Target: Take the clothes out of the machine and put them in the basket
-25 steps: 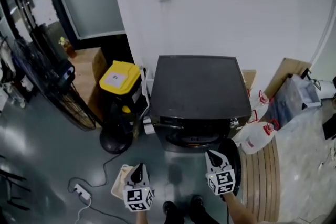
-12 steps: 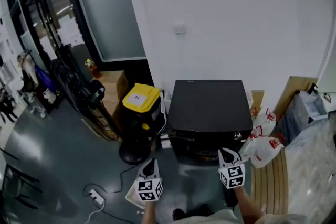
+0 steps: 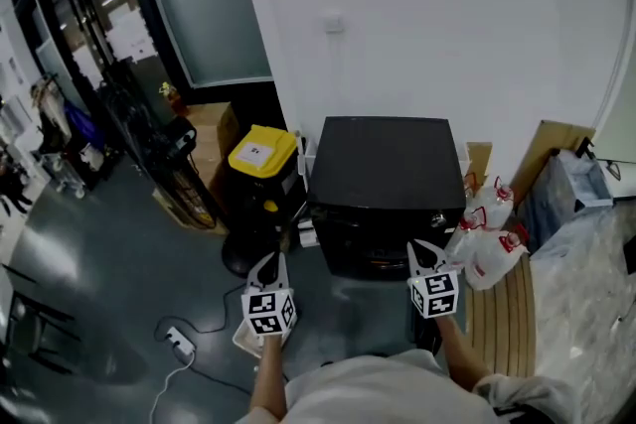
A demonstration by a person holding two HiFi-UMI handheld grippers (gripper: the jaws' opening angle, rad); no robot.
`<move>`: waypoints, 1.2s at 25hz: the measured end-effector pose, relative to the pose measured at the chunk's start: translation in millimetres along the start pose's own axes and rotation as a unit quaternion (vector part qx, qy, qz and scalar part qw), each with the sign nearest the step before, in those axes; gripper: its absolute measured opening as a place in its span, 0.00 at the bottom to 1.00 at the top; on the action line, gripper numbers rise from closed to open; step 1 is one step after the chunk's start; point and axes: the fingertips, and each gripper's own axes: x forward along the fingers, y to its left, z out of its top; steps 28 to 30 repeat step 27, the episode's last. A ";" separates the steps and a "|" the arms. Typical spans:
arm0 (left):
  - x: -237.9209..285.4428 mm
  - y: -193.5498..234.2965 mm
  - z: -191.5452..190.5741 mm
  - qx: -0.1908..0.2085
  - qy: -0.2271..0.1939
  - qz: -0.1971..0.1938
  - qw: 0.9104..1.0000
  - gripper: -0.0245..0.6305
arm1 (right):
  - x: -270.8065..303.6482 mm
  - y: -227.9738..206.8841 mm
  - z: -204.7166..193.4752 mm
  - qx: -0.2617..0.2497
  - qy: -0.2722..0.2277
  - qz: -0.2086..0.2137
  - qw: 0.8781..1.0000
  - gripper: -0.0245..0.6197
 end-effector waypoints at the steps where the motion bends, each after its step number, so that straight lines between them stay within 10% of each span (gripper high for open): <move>1: -0.8 0.3 1.5 -0.002 -0.002 0.001 1.000 0.07 | -1.3 -0.4 -0.3 -0.001 0.001 0.000 1.000 0.07; 30: -5.2 10.1 2.2 -0.005 0.001 0.012 1.000 0.07 | 19.8 22.9 9.7 -0.014 0.001 0.025 1.000 0.07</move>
